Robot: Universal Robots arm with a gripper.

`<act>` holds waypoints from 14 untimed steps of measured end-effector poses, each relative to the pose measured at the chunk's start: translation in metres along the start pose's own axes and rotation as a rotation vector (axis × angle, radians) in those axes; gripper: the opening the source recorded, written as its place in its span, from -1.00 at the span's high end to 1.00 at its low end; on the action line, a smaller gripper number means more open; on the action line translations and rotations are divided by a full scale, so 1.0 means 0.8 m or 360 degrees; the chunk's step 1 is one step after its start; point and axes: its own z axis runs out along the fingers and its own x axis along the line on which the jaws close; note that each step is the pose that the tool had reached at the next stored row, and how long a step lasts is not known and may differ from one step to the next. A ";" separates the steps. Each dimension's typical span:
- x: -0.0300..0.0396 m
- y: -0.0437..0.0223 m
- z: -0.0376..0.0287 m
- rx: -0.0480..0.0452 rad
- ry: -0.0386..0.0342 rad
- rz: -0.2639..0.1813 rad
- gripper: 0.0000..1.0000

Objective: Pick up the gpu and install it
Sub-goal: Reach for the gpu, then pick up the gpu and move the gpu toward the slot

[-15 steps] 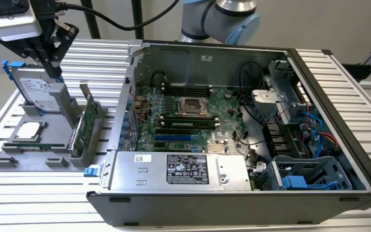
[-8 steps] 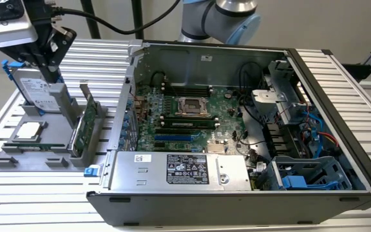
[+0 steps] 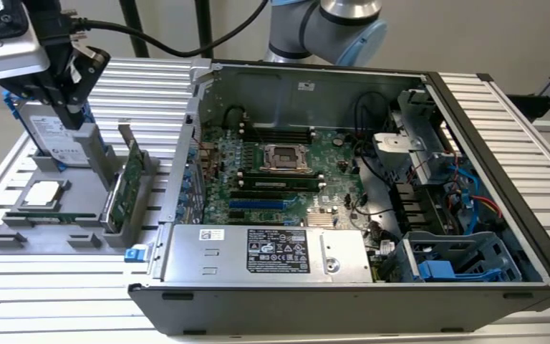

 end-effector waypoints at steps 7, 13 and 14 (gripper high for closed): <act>0.0029 -0.0041 0.0008 0.0000 0.0002 0.0001 1.00; 0.0051 -0.0043 0.0011 0.0000 0.0002 0.0001 1.00; 0.0057 -0.0044 0.0012 0.0000 0.0002 0.0001 1.00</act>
